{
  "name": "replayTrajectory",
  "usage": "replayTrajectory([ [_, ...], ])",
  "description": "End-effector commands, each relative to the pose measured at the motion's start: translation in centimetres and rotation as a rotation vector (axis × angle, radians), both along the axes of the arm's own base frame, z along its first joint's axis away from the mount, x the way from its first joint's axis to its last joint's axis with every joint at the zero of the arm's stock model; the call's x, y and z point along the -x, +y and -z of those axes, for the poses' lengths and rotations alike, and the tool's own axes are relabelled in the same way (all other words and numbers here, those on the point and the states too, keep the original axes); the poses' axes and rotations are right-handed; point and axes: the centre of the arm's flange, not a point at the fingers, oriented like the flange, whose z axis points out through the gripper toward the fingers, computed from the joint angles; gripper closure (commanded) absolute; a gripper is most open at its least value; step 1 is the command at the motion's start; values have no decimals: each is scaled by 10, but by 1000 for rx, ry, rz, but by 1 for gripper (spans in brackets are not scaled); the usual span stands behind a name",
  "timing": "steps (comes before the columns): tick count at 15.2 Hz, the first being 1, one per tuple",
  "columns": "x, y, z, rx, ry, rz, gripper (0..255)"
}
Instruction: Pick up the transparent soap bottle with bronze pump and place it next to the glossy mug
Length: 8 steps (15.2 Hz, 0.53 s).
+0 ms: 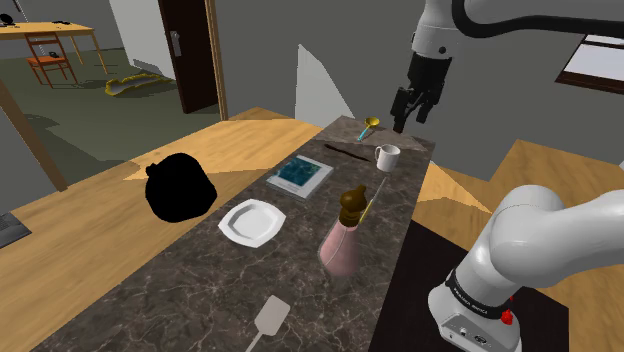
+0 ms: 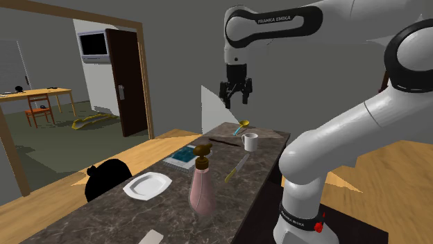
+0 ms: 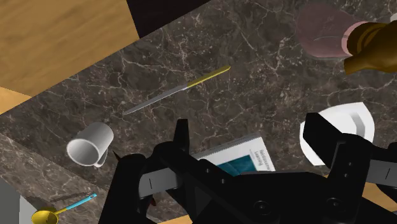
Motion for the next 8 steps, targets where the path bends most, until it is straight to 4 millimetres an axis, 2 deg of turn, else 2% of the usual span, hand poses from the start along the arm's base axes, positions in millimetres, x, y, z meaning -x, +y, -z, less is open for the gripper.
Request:
replayTrajectory([
  [1, 0, 0, 0, 0, 0, 0, 0],
  [8, 12, 91, 35, 37, -39, 39, 0],
])
